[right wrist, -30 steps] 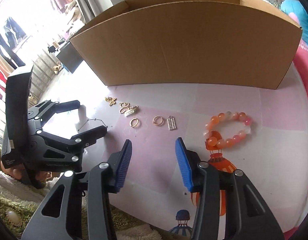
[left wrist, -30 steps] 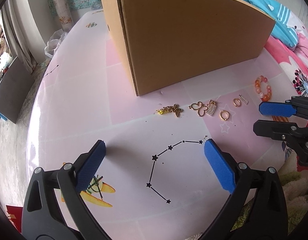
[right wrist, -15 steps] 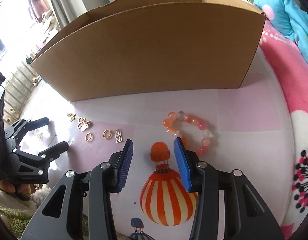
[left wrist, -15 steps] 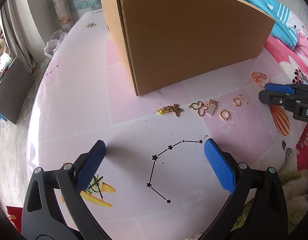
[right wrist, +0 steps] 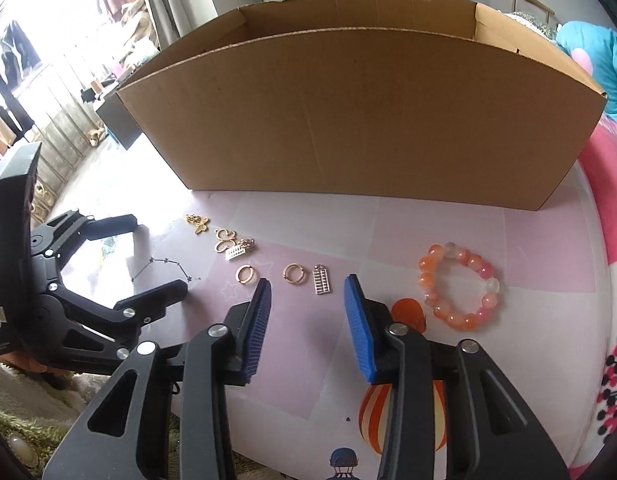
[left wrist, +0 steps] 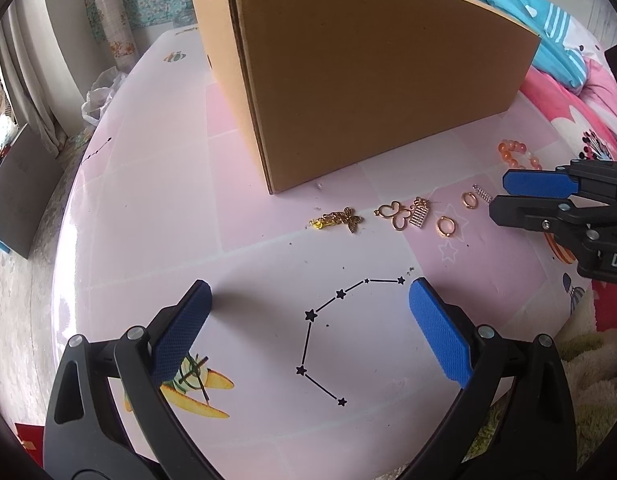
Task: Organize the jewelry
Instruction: 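Lower the left tool onto the gold charms and close on one, then close the right tool on a small gold ring while the left tool holds its charm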
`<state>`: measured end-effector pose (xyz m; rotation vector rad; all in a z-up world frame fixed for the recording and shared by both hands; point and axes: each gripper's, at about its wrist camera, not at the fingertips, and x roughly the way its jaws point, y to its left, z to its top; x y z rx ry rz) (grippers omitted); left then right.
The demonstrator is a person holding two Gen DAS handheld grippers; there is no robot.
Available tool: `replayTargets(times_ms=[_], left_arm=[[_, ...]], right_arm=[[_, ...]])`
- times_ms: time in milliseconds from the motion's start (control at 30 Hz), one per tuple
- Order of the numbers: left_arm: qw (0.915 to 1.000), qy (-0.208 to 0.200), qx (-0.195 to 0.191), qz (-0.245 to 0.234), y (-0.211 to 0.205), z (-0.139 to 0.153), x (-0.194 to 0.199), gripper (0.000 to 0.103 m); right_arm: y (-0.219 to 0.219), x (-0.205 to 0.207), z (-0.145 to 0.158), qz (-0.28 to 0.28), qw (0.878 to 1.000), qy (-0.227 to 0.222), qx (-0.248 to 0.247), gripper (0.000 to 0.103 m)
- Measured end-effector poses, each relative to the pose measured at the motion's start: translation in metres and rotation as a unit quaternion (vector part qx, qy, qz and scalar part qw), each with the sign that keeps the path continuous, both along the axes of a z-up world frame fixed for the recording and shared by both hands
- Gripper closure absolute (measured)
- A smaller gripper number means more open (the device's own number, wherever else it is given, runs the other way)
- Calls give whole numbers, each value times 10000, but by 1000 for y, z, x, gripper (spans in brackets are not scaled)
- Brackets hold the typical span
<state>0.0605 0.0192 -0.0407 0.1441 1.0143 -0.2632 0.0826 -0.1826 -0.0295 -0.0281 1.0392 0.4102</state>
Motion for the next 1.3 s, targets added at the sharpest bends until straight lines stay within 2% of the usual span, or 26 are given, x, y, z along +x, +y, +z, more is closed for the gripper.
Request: replayTargets(times_ms=[167,333,367,400,433,500,700,800,933,1000,1133,1300], left_arm=[[10000,-67,30,26,-1,2,0,7],[9986,-497,-187,76,3,16,1,9],[9979,-588,-242,77,4,20,2,14],[9976,-646,-228,84,4,22,3,25],[9977,-647,-204,73,3,22,6,29],[9980,-597,-215,6,3,21,10,46],[9988,-330,-229,-296,0,11,16,76],[9988,-225,-187,-393,-6,6,18,84],[9984,-181,-213,-489,-10,7,22,89],[9981,-162,-241,-542,-12,7,22,99],[9978,-142,-320,-560,-13,7,21,100],[9965,-301,-686,-381,1,21,12,102]], right_arm=[[-1,3,1,-52,10000,9,-21,69],[-7,4,-3,-122,9999,51,44,69],[-6,5,-3,-127,9999,56,48,69],[-7,5,-4,-131,9999,62,56,69],[-7,6,-5,-134,9999,68,61,69],[-7,7,-6,-140,9999,76,65,69],[-11,13,-6,-186,9997,99,102,69],[-12,15,-7,-205,9997,110,120,69],[-12,15,-7,-223,9996,106,134,69],[-13,14,-6,-233,9996,102,145,69],[-15,11,-5,-257,9995,71,159,69],[-20,5,-1,-307,9994,29,177,69]])
